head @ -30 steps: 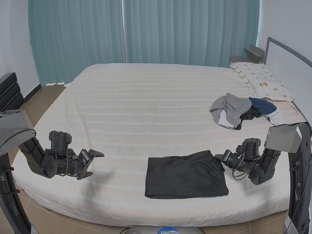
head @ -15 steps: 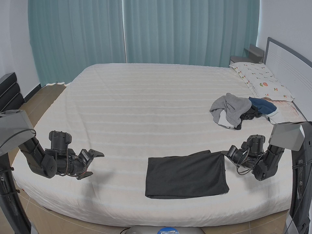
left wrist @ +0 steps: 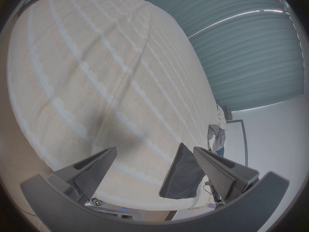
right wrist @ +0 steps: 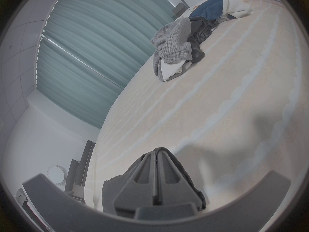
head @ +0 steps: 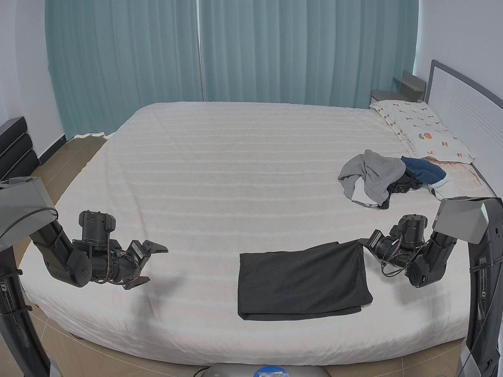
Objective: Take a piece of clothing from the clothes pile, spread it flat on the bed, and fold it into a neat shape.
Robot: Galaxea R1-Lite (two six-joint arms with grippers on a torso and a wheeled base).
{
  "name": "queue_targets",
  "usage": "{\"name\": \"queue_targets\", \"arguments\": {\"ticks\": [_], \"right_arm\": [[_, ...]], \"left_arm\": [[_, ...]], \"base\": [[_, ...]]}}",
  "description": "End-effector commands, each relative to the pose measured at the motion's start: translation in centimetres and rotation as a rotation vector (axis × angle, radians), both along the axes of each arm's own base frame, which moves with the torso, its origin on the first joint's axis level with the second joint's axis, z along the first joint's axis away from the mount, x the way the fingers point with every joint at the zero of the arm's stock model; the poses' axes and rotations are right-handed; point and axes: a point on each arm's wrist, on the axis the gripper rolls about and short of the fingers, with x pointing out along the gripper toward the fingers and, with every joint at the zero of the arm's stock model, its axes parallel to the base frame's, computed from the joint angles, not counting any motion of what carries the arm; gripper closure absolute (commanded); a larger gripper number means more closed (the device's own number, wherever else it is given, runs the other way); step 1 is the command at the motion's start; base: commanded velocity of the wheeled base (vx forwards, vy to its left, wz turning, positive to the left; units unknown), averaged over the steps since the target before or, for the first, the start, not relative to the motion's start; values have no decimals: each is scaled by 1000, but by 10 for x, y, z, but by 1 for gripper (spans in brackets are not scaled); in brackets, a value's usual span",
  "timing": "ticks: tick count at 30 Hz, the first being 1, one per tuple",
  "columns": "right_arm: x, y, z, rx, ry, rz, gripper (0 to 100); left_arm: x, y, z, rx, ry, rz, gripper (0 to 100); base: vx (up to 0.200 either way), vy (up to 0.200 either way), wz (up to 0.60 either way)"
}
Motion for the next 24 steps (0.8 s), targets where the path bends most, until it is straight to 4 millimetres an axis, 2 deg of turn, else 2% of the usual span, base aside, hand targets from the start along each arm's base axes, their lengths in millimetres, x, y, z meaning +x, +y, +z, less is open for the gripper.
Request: {"name": "queue_targets", "arguments": {"ticks": [1, 8, 9, 18, 20, 21, 23, 24], "right_arm": [[0, 0, -3, 1, 8, -2, 100], [0, 0, -6, -1, 23, -1, 100], [0, 0, -6, -2, 29, -1, 0], [-3, 1, -2, 15, 32, -4, 0], [-8, 2, 2, 26, 41, -8, 0], [-15, 3, 12, 32, 44, 2, 0], [-15, 3, 12, 32, 44, 2, 0], [-33, 3, 21, 27, 67, 34, 0]], "left_arm": [[0, 0, 0, 0, 1, 0, 0], [0, 0, 0, 0, 1, 0, 0], [0, 0, 0, 0, 1, 0, 0], [0, 0, 0, 0, 0, 0, 0], [0, 0, 0, 0, 0, 0, 0], [0, 0, 0, 0, 0, 0, 0], [0, 0, 0, 0, 0, 0, 0], [1, 0, 0, 0, 0, 0, 0]], "base": [[0, 0, 0], [0, 0, 0], [0, 0, 0], [0, 0, 0], [0, 0, 0], [0, 0, 0], [0, 0, 0], [0, 0, 0]]}}
